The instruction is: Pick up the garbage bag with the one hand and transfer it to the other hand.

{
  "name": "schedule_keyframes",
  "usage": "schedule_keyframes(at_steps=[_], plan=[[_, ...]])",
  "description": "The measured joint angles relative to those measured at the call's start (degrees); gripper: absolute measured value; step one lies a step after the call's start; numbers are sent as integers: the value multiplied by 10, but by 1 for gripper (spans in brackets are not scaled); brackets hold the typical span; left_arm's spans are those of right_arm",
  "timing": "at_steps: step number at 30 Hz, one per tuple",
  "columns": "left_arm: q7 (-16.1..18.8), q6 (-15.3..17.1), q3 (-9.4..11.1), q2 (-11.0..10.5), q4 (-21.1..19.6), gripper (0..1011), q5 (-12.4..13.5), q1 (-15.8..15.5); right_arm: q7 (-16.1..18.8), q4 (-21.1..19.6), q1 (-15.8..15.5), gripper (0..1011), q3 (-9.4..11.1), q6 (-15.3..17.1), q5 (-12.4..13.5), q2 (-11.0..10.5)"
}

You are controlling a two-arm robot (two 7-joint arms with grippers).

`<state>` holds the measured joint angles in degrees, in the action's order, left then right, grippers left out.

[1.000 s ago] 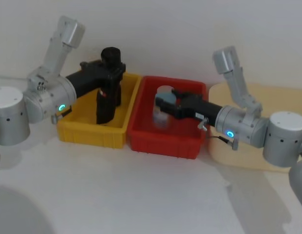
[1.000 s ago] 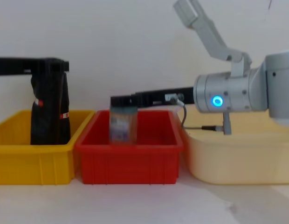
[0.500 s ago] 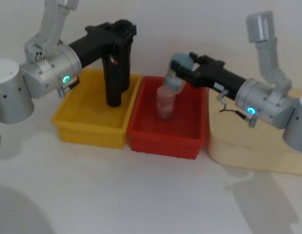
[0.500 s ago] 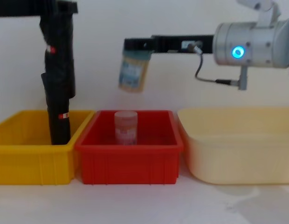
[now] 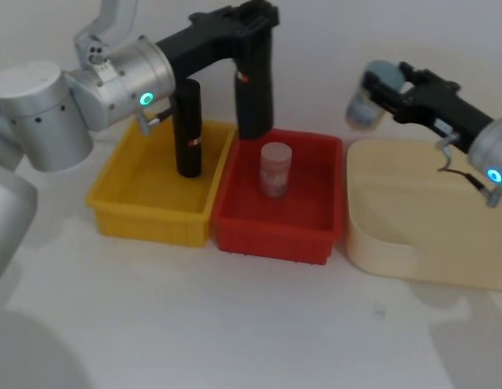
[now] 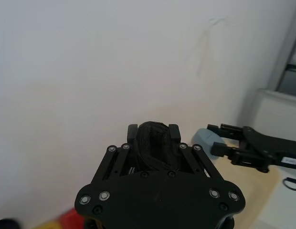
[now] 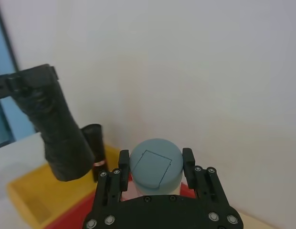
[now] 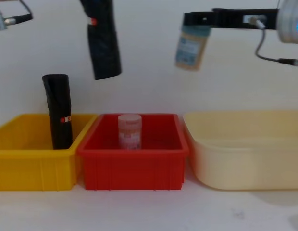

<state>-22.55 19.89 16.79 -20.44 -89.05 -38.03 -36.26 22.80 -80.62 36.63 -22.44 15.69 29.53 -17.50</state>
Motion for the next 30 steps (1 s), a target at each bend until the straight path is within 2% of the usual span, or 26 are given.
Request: schedule_keyframes(at_steps=[4,10,12,13,18,25,28,30], plan=[[-14,8,11,15,14,359,-14,-16,-19,-29,-28,646,23,7,7,-20],[-35,17,31,36,36,359,-29,-38,-50,-75,-85,647,65,14,22,-52],[-47,21,44,49,52,359,-36,-50,-60,-90,-110,646,83,14,28,-64],[-47,21,44,49,52,359,-36,-50,-63,-94,-118,646,88,14,30,-67],[-71,24,69,76,84,359,-45,-73,-78,-115,-162,646,117,13,42,-87],[-105,16,104,117,147,359,-49,-107,-84,-122,-182,646,134,9,52,-101],[-125,-1,127,150,205,359,-47,-134,-81,-122,-183,647,136,5,56,-106],[-133,-11,136,164,233,359,-44,-147,-77,-119,-180,647,136,3,58,-108]])
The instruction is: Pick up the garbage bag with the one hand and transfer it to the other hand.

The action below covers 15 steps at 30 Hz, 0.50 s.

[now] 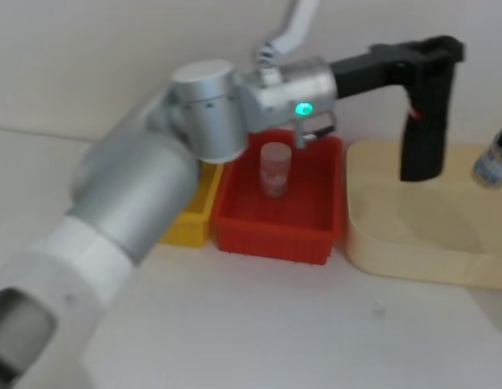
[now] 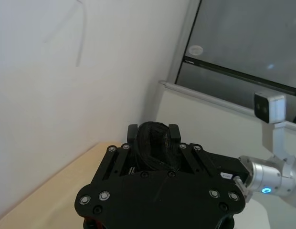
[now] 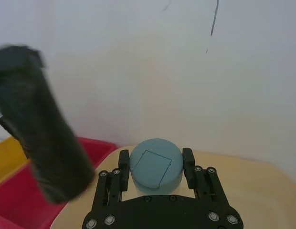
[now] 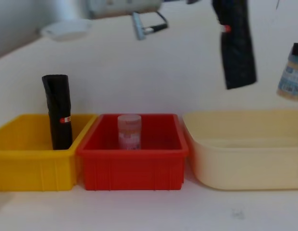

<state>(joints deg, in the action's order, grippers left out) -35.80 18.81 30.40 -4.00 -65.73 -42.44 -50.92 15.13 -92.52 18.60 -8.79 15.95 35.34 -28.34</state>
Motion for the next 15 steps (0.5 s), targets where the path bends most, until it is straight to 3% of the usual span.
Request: schedule_keyframes(at_steps=[1,2,5,6,8,13,14,15], plan=[[-4,-6,2,5,9,359,2,-4,0,0,0,647,0,0,0,0],[-13,-23,12,24,50,359,7,-22,3,3,3,647,-1,-2,1,-1],[-26,-51,24,50,111,359,14,-47,9,9,13,646,-5,-4,1,-2],[-34,-73,34,73,168,359,15,-72,10,11,15,646,-7,-4,1,-2],[-48,-106,48,100,234,359,14,-100,14,17,23,646,-11,-5,1,-3],[-70,-161,73,149,359,359,11,-153,19,27,35,663,-19,-5,1,-4],[-70,-161,73,149,359,359,11,-153,19,28,37,704,-20,-5,0,-4],[-75,-172,79,158,383,359,10,-164,21,30,39,723,-21,-6,0,-4]])
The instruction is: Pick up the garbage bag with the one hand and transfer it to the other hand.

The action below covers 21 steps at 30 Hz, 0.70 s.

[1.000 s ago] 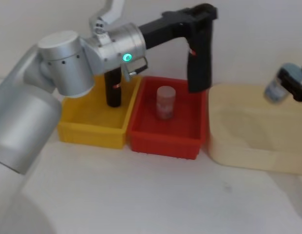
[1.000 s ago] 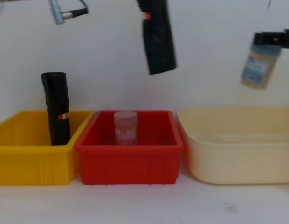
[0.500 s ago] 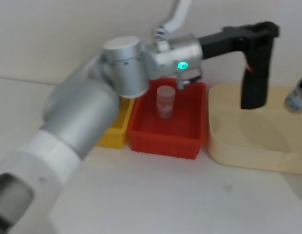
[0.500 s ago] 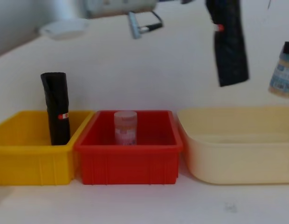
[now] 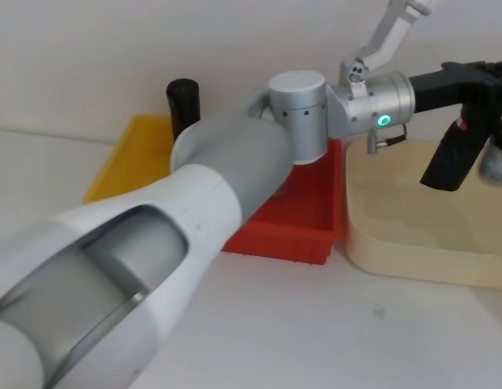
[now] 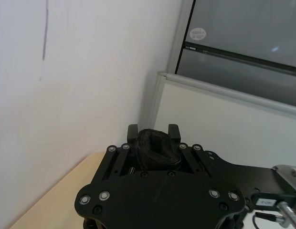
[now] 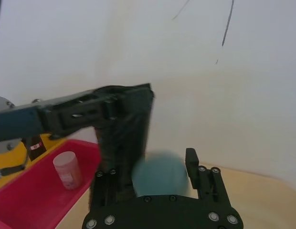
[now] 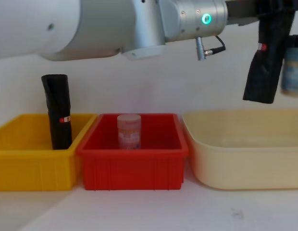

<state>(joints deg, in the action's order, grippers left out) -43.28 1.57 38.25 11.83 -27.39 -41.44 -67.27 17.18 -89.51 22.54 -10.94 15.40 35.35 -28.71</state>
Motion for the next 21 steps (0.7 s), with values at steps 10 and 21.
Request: schedule_keyframes(at_steps=[10,21], plan=[[-21,-51,23,44,110,359,-4,-47,5,9,12,983,-7,-1,-1,0],[-31,-75,34,65,162,359,-6,-69,8,13,18,1001,-11,-1,-2,-1]])
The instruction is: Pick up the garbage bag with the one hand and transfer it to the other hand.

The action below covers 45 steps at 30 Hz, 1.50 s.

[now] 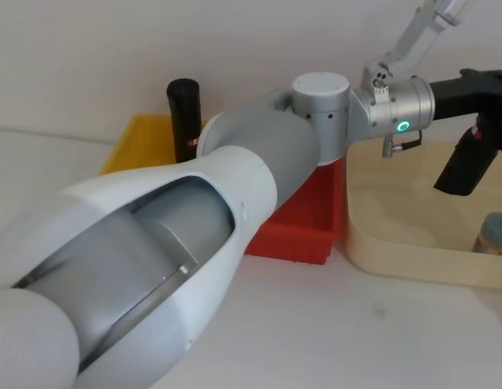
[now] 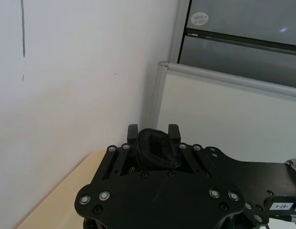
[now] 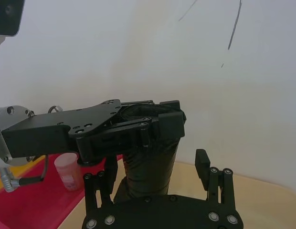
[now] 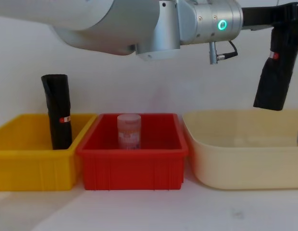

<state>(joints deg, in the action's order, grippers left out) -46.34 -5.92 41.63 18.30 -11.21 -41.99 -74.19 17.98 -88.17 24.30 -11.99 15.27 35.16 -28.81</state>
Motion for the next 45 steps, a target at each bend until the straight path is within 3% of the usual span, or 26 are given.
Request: schedule_keyframes(at_steps=[26,45], plan=[[-6,-15,7,13,34,359,-1,-15,3,4,4,1001,-5,0,0,0],[-7,-17,7,14,37,359,-1,-16,18,26,29,999,-32,0,6,12]])
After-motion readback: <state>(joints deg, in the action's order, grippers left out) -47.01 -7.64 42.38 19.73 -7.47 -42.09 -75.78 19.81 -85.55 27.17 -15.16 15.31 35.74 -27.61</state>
